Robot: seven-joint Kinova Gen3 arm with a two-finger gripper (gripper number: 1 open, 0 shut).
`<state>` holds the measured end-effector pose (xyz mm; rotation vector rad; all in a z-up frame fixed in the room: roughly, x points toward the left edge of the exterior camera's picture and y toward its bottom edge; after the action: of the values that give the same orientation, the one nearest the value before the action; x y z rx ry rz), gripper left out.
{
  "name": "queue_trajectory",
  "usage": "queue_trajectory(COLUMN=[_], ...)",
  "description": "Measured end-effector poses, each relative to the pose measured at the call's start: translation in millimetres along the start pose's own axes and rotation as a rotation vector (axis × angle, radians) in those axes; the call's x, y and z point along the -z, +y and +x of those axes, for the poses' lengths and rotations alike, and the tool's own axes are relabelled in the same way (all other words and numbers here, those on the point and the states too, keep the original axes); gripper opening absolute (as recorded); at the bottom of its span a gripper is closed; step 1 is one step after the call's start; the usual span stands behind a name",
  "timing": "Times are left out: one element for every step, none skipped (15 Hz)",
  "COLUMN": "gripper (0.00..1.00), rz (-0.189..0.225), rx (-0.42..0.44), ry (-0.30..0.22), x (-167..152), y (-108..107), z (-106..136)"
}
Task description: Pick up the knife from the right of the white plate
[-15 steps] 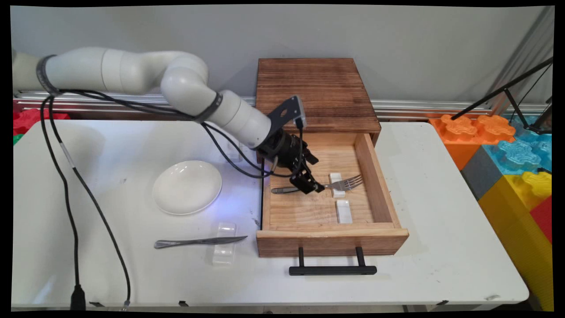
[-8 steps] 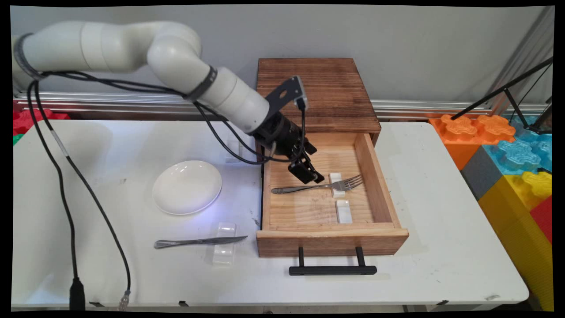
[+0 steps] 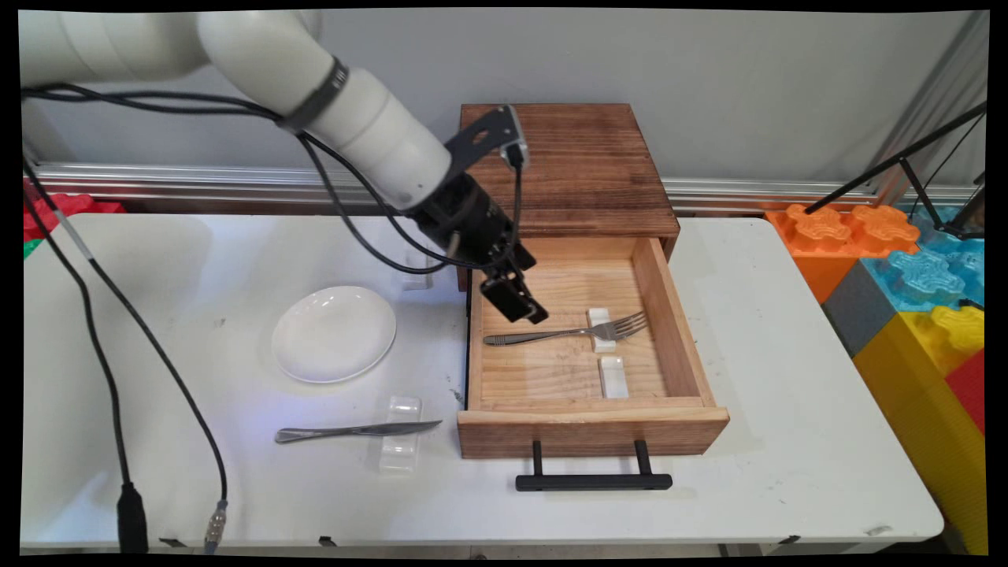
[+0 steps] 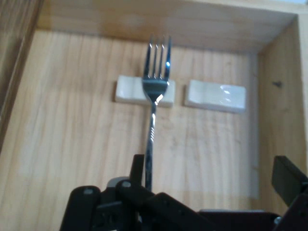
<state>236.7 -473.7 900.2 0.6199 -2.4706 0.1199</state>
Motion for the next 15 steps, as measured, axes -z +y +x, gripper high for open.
queue_trajectory(gripper=[1.0,1.0,1.0,1.0,1.0,1.0,1.0,1.0,1.0,1.0,1.0,1.0,1.0,1.0,1.0], rz=[-0.001,-0.001,-0.001,-0.002,-0.002,-0.002,-0.001,0.0,0.001,0.001,0.001,0.0,-0.001,-0.004,-0.007], rx=[0.005,0.008,0.013,0.018,0.022,0.024,0.027,0.029,0.03,0.031,0.031,0.03,0.031,0.031,0.032], ry=[-0.012,-0.019,-0.03,-0.042,-0.053,-0.062,-0.073,-0.083,-0.091,-0.097,-0.107,-0.113,-0.122,-0.134,-0.146], x=[7.8,13.2,21.3,29.9,38.7,45.8,53.8,61.5,67.8,71.8,78.1,81.9,87.6,94.0,99.9], y=[3.3,5.5,8.9,12.6,16.4,19.4,22.6,25.6,27.9,29.4,31.6,33.1,35.3,38.0,40.5], z=[-0.2,-0.7,-1.7,-3.4,-6.1,-8.6,-11.9,-15.9,-19.4,-22.0,-26.3,-29.4,-34.3,-40.8,-48.0])
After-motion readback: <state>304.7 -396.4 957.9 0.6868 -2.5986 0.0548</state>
